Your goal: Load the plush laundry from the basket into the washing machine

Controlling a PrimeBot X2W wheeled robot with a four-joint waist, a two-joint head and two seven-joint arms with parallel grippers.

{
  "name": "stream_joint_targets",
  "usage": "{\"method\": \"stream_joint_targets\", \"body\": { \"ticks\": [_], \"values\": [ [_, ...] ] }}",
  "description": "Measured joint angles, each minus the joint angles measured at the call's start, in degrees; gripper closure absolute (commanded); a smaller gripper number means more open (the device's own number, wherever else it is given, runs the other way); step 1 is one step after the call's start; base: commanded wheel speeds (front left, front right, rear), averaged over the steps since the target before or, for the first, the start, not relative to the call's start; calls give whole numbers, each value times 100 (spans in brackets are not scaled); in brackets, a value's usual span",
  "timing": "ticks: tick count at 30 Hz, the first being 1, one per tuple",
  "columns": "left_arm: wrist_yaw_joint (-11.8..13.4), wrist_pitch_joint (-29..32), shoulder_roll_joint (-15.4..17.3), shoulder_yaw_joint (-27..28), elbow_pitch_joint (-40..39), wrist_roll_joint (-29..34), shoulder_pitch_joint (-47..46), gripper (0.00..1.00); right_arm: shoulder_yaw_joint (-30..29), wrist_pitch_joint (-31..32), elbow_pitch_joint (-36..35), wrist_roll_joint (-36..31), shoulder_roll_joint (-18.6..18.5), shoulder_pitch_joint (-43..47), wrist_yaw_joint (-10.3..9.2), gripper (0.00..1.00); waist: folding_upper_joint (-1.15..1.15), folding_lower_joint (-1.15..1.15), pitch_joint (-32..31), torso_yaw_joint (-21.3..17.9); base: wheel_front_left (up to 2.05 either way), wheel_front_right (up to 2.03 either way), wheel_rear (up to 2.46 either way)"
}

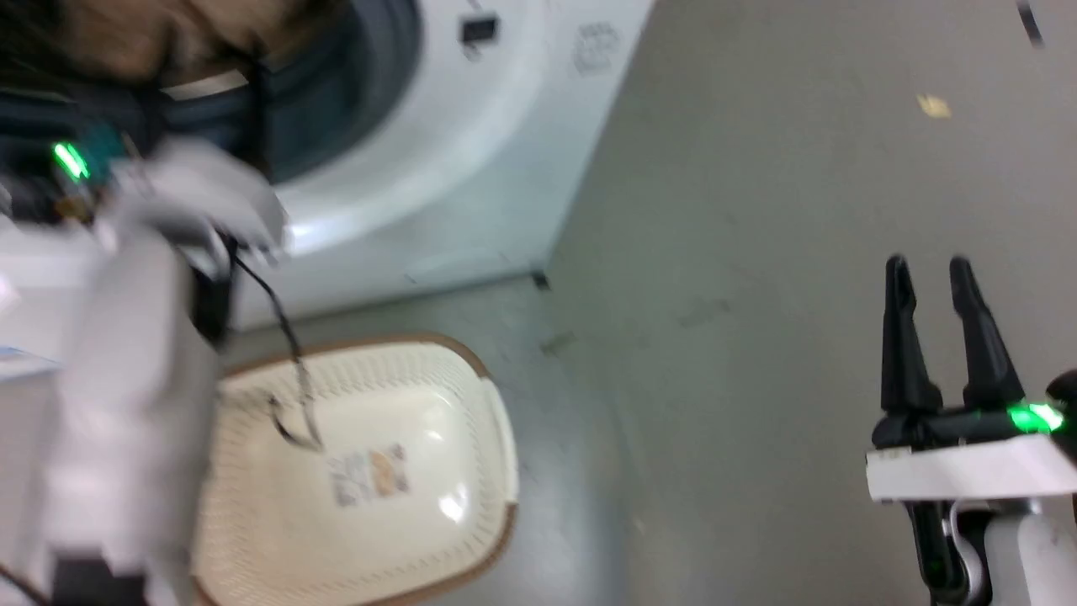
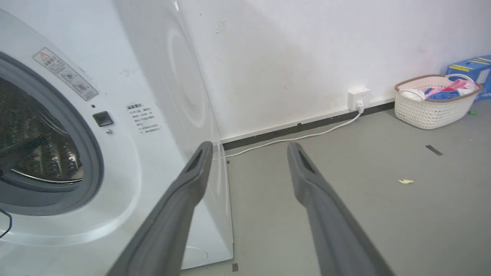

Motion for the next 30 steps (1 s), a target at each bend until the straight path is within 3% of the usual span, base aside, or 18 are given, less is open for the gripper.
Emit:
{"method": "stream_joint_targets", "body": {
  "ticks": [11,21,30],
  "values": [
    [198,-5,-792,285,-2732,-292,3604,0,198,-1,185,-336,-235,740,0,0,0,-1,-1480,1080,0,0,0],
    [459,-7,-1236,374,-3464,-350,5258,0,144,0,231,-770,-210,1435,0,0,0,0,-2241,1823,0,0,0],
    [651,-7,-1324,352,-3573,-146,5764,0,187,0,267,-1047,-161,1798,1,0,0,2,-2506,1999,0,0,0]
  ]
}}
